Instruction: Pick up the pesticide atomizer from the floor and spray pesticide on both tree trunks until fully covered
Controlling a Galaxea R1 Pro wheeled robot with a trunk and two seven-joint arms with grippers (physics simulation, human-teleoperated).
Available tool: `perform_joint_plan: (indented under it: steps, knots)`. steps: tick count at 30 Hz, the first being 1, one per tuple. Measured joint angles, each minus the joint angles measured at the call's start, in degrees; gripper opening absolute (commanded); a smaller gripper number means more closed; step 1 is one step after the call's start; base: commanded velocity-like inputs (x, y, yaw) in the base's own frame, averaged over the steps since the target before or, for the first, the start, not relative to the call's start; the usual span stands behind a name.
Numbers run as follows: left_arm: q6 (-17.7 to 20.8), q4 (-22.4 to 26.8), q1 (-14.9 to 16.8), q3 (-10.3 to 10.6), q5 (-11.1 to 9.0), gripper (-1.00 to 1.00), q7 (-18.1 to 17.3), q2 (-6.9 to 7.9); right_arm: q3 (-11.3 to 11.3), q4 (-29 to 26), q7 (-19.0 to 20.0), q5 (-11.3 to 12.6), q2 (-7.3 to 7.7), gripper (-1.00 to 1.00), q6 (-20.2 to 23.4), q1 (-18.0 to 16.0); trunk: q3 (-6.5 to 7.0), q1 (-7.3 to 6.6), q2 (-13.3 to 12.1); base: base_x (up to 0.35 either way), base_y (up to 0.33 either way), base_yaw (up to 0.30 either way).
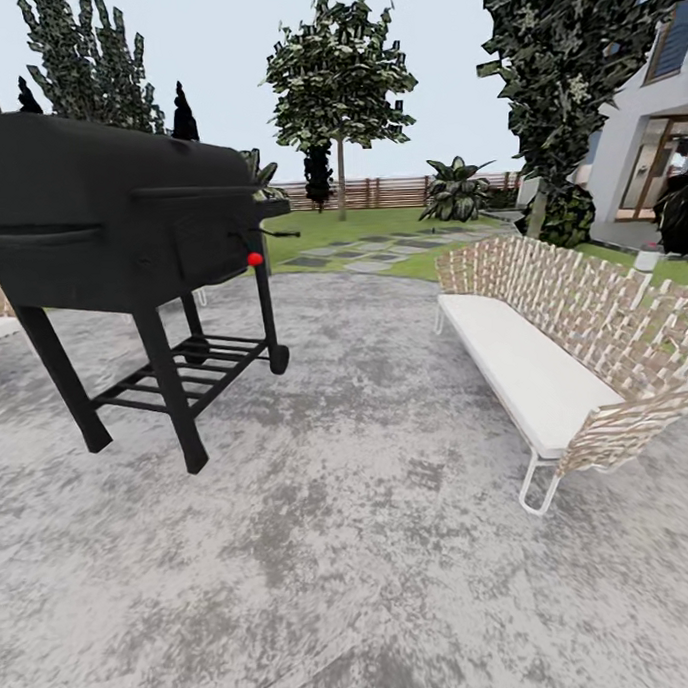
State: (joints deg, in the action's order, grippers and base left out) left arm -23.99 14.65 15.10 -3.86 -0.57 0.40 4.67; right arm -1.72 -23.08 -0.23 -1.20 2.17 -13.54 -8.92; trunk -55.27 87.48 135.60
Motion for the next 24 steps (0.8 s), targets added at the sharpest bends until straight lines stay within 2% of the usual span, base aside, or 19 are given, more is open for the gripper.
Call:
perform_joint_plan:
  steps: [8, 24]
  knots:
    - [0.00, -0.09, -0.01, -0.08, 0.00, 1.00, -0.05, 0.00, 0.12, 0.01, -0.01, 0.00, 0.00, 1.00, -0.01, -0.01, 0.00, 0.00, 0.00, 0.339, 0.061, -0.247]
    - [0.00, -0.18, -0.02, -0.09, 0.00, 1.00, -0.06, 0.01, 0.12, 0.02, 0.06, 0.08, -0.01, 1.00, -0.01, -0.02, 0.00, 0.00, 0.00, 0.339, 0.075, -0.014]
